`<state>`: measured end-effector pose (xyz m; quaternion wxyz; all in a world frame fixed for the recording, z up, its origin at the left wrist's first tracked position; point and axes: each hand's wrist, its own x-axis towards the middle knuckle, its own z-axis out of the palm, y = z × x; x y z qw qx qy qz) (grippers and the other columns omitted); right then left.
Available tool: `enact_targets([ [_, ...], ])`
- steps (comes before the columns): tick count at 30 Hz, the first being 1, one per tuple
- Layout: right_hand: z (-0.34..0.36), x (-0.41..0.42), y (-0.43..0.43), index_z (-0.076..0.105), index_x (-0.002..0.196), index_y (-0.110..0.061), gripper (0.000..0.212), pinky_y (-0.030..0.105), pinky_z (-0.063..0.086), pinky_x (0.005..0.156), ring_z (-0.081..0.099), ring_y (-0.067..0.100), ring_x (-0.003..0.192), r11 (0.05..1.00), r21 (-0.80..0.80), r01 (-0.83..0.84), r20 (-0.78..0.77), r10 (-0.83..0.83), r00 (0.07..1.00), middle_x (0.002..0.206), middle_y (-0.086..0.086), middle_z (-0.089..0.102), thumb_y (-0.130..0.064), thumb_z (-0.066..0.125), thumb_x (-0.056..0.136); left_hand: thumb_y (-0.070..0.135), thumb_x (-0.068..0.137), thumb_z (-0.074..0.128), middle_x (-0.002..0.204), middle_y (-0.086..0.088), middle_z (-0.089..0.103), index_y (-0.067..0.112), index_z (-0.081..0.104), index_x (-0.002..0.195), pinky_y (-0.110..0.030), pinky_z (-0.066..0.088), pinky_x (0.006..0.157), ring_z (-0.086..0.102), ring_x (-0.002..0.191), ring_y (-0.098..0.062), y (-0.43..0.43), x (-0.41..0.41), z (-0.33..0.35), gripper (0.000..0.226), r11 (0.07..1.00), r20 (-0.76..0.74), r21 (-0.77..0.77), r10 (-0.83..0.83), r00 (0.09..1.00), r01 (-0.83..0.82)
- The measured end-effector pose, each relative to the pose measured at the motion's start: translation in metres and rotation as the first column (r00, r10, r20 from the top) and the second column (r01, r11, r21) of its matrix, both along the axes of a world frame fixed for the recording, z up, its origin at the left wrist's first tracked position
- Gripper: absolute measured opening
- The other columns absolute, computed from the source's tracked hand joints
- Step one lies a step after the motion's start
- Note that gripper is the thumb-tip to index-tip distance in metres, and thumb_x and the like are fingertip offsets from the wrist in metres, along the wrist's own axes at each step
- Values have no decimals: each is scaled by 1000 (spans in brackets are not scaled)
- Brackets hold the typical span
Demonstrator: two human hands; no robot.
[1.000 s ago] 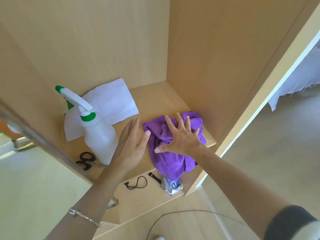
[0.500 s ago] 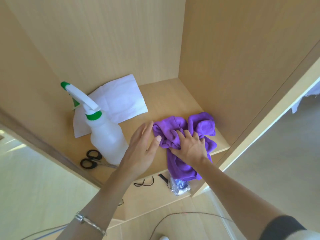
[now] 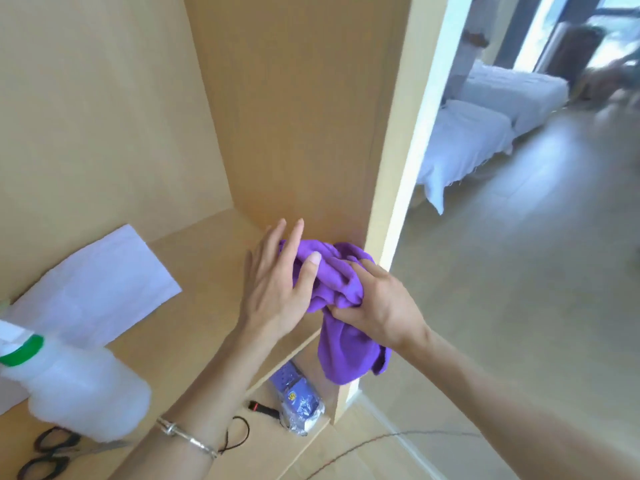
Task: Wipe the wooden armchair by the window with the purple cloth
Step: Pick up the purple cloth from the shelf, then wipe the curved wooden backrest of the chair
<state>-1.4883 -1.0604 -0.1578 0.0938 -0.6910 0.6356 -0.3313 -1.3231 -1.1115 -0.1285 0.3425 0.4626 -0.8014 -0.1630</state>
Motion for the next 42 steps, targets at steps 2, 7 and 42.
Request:
enact_targets([
  [2, 19, -42, 42, 59, 128, -27, 64, 34, 51, 86, 58, 15, 112, 991, -56, 120, 43, -118, 992, 120, -7, 62, -52, 62, 69, 52, 90, 22, 154, -5, 24, 22, 30, 145, -51, 13, 114, 16, 142, -20, 8, -52, 14, 64, 982, 24, -83, -170, 985, 171],
  [7, 50, -145, 165, 53, 122, -37, 55, 29, 48, 87, 59, 13, 110, 852, -169, 495, 31, -497, 867, 118, -10, 62, -49, 63, 69, 49, 94, 26, 149, -14, 32, 15, 38, 142, -56, 23, 108, 28, 138, -30, 67, -196, 39, 60, 795, 77, -226, -562, 824, 563],
  [42, -18, -460, 524, 60, 127, -18, 57, 35, 47, 86, 58, 29, 110, -348, 67, 935, -27, -937, -347, 120, 5, 62, -42, 70, 76, 56, 86, 17, 157, 0, 14, 30, 12, 149, -46, 8, 115, 9, 144, -16, 371, -765, -31, 69, -149, 258, 121, -950, -176, 981],
])
